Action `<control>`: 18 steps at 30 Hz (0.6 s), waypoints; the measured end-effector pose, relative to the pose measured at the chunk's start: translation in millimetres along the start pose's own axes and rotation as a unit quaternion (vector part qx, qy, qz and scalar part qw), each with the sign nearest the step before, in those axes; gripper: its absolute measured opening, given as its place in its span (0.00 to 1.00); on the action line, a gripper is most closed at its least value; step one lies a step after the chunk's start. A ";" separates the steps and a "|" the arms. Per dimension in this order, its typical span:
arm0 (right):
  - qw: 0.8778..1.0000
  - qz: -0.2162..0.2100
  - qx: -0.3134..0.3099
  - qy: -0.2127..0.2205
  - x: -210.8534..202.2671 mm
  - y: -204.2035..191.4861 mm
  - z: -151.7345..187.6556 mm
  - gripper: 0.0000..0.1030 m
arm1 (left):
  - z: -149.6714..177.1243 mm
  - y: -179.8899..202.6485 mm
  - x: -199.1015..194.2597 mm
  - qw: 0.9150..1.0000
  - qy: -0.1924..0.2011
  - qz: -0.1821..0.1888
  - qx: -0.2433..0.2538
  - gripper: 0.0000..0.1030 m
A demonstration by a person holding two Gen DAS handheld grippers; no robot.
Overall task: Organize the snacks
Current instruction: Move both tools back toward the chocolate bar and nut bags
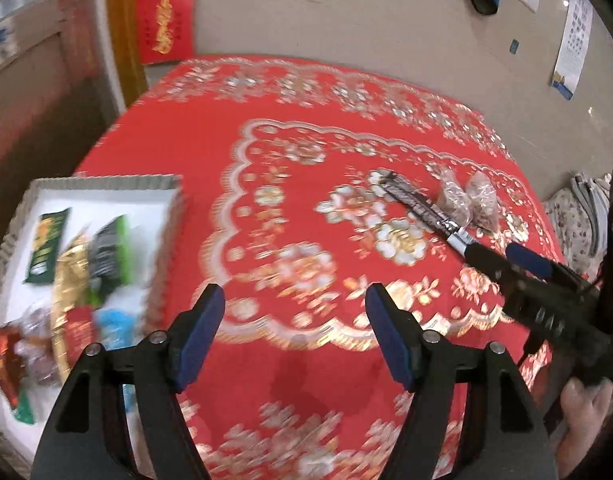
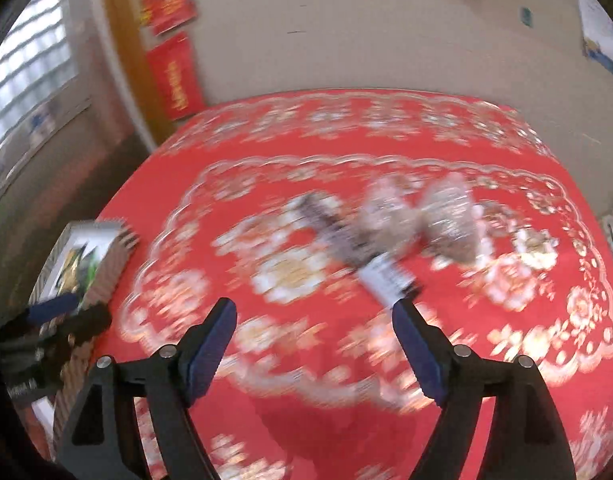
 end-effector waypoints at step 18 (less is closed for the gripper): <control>0.984 -0.145 0.009 -0.100 47.9 19.9 3.4 0.80 | -49.6 35.1 65.0 0.998 -0.053 -0.011 -0.025 0.70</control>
Point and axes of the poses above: each gripper's, at about its wrist camera, not at the fingertips, and x roughly the way its jaws point, y to its right, z to its underside, the point moved 1 cm from there along x, roughly the way its jaws point, and after that the axes turned 8 degrees about -z, right-handed, at the moved point
